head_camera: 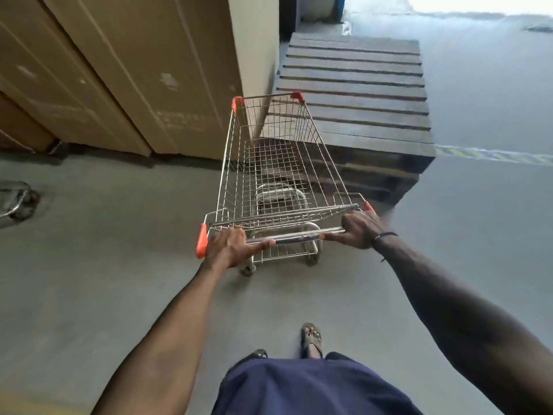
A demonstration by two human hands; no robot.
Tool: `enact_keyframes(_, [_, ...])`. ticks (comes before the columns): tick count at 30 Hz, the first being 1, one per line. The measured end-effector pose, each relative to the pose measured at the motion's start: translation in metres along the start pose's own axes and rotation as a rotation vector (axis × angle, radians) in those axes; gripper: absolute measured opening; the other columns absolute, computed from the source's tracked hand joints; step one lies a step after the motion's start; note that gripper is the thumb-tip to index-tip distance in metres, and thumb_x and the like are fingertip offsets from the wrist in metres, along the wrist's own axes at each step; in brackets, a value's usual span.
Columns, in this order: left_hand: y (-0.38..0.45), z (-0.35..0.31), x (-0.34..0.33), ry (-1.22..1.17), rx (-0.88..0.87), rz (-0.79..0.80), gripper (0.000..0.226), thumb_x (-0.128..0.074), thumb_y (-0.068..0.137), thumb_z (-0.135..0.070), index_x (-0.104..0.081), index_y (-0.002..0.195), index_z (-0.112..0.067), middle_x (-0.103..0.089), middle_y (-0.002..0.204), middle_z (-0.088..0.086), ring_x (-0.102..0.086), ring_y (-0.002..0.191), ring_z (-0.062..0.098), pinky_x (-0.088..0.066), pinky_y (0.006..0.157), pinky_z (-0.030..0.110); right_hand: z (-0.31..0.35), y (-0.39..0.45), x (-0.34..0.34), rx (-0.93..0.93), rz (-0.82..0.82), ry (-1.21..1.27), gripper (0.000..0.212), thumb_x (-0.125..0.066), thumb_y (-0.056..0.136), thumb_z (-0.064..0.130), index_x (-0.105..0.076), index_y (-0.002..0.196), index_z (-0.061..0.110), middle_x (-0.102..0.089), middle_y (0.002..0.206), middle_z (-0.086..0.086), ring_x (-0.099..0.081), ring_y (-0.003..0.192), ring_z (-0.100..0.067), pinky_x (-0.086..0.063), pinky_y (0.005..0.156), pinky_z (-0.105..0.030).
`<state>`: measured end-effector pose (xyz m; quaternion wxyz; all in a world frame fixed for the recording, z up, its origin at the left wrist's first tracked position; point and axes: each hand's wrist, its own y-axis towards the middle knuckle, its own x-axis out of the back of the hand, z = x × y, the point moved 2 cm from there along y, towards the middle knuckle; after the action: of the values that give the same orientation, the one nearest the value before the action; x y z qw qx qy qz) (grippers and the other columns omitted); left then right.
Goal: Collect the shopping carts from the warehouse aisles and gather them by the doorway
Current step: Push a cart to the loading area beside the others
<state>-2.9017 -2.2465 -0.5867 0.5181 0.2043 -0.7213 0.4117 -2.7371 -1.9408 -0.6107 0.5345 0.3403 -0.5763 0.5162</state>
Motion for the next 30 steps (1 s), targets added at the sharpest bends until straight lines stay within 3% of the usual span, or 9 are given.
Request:
enact_keyframes(4, [-0.017, -0.006, 0.002, 0.061, -0.072, 0.045, 0.101, -0.028, 0.070, -0.109, -0.063, 0.062, -0.015, -0.065, 0.066, 0.004, -0.063, 0.069, 0.024, -0.049, 0.084, 0.041, 0.011, -0.047, -0.015, -0.134, 0.013, 0.052, 0.085, -0.030, 0.080, 0.099, -0.046, 0.056, 0.019, -0.051, 0.055, 0.007, -0.046, 0.053, -0.010, -0.014, 0.130, -0.060])
enact_keyframes(8, [-0.035, -0.013, 0.005, 0.095, -0.142, 0.094, 0.097, -0.034, 0.078, -0.103, -0.070, 0.074, -0.012, -0.069, 0.076, 0.004, -0.067, 0.083, 0.028, -0.043, 0.100, 0.046, 0.021, -0.088, -0.032, -0.235, -0.011, 0.076, 0.097, -0.016, 0.071, 0.111, -0.046, 0.053, 0.020, -0.054, 0.053, 0.006, -0.054, 0.053, -0.014, -0.018, 0.129, -0.063])
enact_keyframes(11, [-0.043, -0.020, 0.004, 0.163, -0.191, 0.108, 0.098, -0.033, 0.082, -0.100, -0.076, 0.087, -0.012, -0.073, 0.086, 0.005, -0.061, 0.078, 0.023, -0.039, 0.110, 0.048, 0.031, -0.121, -0.039, -0.327, -0.006, 0.118, 0.102, -0.009, 0.063, 0.115, -0.045, 0.053, 0.020, -0.053, 0.052, 0.005, -0.061, 0.056, -0.020, -0.014, 0.131, -0.061])
enact_keyframes(14, [-0.045, -0.026, -0.003, 0.222, -0.282, 0.096, 0.097, -0.033, 0.085, -0.098, -0.076, 0.089, -0.011, -0.072, 0.085, 0.006, -0.052, 0.064, 0.018, -0.042, 0.095, 0.045, 0.043, -0.152, -0.045, -0.420, -0.002, 0.157, 0.101, -0.008, 0.059, 0.116, -0.044, 0.054, 0.021, -0.051, 0.052, 0.006, -0.063, 0.057, -0.021, -0.012, 0.132, -0.060])
enact_keyframes(16, [-0.042, -0.031, -0.011, 0.231, -0.370, 0.093, 0.096, -0.032, 0.082, -0.100, -0.070, 0.081, -0.012, -0.067, 0.078, 0.005, -0.054, 0.065, 0.021, -0.040, 0.077, 0.038, 0.048, -0.172, -0.053, -0.467, 0.002, 0.167, 0.102, -0.008, 0.061, 0.115, -0.047, 0.054, 0.022, -0.051, 0.051, 0.007, -0.062, 0.056, -0.017, -0.012, 0.131, -0.062])
enact_keyframes(18, [-0.038, -0.038, -0.018, 0.229, -0.431, 0.091, 0.098, -0.031, 0.079, -0.102, -0.067, 0.076, -0.011, -0.065, 0.075, 0.006, -0.058, 0.068, 0.024, -0.041, 0.071, 0.036, 0.051, -0.190, -0.059, -0.514, 0.006, 0.169, 0.100, -0.010, 0.065, 0.114, -0.049, 0.055, 0.022, -0.052, 0.052, 0.008, -0.062, 0.057, -0.015, -0.011, 0.132, -0.063])
enact_keyframes(26, [-0.034, -0.089, -0.029, 0.277, -0.644, 0.099, 0.103, -0.032, 0.076, -0.104, -0.068, 0.074, -0.008, -0.066, 0.072, 0.007, -0.062, 0.067, 0.025, -0.046, 0.068, 0.038, 0.054, -0.260, -0.068, -0.711, 0.039, 0.216, 0.096, -0.014, 0.071, 0.109, -0.052, 0.057, 0.022, -0.056, 0.055, 0.007, -0.058, 0.057, -0.011, -0.009, 0.132, -0.061])
enact_keyframes(30, [-0.033, -0.126, -0.030, 0.315, -0.751, 0.126, 0.104, -0.028, 0.074, -0.106, -0.067, 0.071, -0.010, -0.066, 0.072, 0.006, -0.066, 0.070, 0.026, -0.050, 0.070, 0.040, 0.049, -0.290, -0.072, -0.821, 0.026, 0.267, 0.105, -0.005, 0.062, 0.114, -0.054, 0.059, 0.021, -0.058, 0.056, 0.007, -0.056, 0.056, -0.010, -0.011, 0.132, -0.060])
